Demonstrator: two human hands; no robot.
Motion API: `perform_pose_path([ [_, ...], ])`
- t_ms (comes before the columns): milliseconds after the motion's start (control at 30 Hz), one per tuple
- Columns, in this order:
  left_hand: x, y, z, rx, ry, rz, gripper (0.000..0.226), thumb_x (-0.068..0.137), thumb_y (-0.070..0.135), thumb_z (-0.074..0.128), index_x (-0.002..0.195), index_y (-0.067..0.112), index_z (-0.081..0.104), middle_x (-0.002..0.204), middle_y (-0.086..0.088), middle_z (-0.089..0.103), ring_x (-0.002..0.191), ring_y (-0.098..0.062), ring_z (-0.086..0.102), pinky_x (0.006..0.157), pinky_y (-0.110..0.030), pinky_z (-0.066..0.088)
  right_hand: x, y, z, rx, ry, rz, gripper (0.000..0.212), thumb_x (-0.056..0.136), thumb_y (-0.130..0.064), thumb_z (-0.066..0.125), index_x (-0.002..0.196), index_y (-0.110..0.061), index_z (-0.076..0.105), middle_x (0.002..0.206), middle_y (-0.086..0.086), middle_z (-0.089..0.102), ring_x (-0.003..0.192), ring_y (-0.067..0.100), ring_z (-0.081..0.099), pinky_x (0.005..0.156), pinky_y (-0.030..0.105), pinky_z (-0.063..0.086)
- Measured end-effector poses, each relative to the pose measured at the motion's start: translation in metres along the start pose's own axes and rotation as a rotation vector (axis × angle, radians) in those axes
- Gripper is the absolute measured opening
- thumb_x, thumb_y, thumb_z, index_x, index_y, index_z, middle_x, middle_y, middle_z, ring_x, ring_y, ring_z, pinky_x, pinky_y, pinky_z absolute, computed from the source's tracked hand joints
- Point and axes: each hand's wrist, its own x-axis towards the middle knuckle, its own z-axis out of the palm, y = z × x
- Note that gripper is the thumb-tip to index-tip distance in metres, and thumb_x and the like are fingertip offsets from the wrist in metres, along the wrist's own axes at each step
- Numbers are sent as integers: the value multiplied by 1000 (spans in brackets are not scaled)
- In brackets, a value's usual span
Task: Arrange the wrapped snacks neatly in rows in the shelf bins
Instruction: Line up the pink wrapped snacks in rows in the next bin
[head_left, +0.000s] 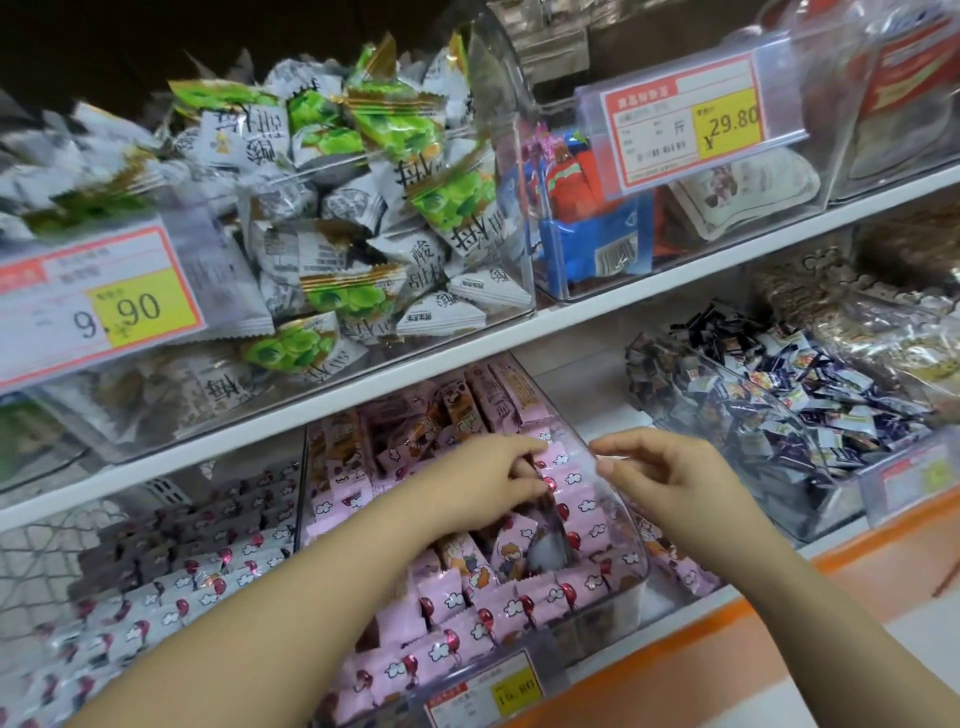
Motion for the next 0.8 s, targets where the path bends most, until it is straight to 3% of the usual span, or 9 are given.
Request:
perform_pose_path([
  [67,-8,-7,-5,2,-48,15,40,91,31,61,129,23,53,109,12,62,88,-3,58,78,-18,46,-1,0,-2,0,25,-2,11,86,-19,66,94,-26,69,57,-5,63,49,11,47,47,16,39],
  [133,-13,-9,-1,194,-98,64,40,88,33,64,126,24,55,114,7,61,91,-8,55,71,-19,42,0,0,-3,-5,28,-5,12,86,-18,66,94,-26,69,59,-2,61,52,13,47,49,17,39],
  [233,-17,-9,10,365,-154,88,41,85,28,67,125,26,56,109,1,63,91,-16,56,70,-25,42,0,-3,1,9,11,-13,12,87,-16,65,94,-24,69,48,-11,52,43,8,38,46,15,34],
  [367,-14,-11,6,456,-151,96,19,87,32,64,96,16,63,94,-5,62,86,-25,58,73,-34,49,-4,-5,1,-2,-13,-16,11,88,-14,63,94,-22,68,41,-14,49,34,2,36,40,10,29],
  [500,-21,-12,-14,335,-31,119,12,95,28,53,91,18,60,96,3,59,91,-16,56,85,-34,46,-4,-5,-3,21,-4,-5,12,88,-13,63,93,-22,68,43,-13,50,38,1,36,42,12,32],
  [667,-34,-7,-28,176,147,53,15,99,27,40,89,19,47,78,8,53,70,-7,52,61,-26,38,-1,-3,0,22,1,5,12,87,-14,65,92,-25,69,48,-12,54,40,0,40,46,10,33],
  [800,-33,-1,-8,-55,137,-41,17,100,27,39,85,22,44,78,7,59,75,-11,67,54,-22,41,-3,-5,1,14,-15,7,12,87,-14,65,92,-25,68,47,-13,55,39,-3,46,44,6,32],
])
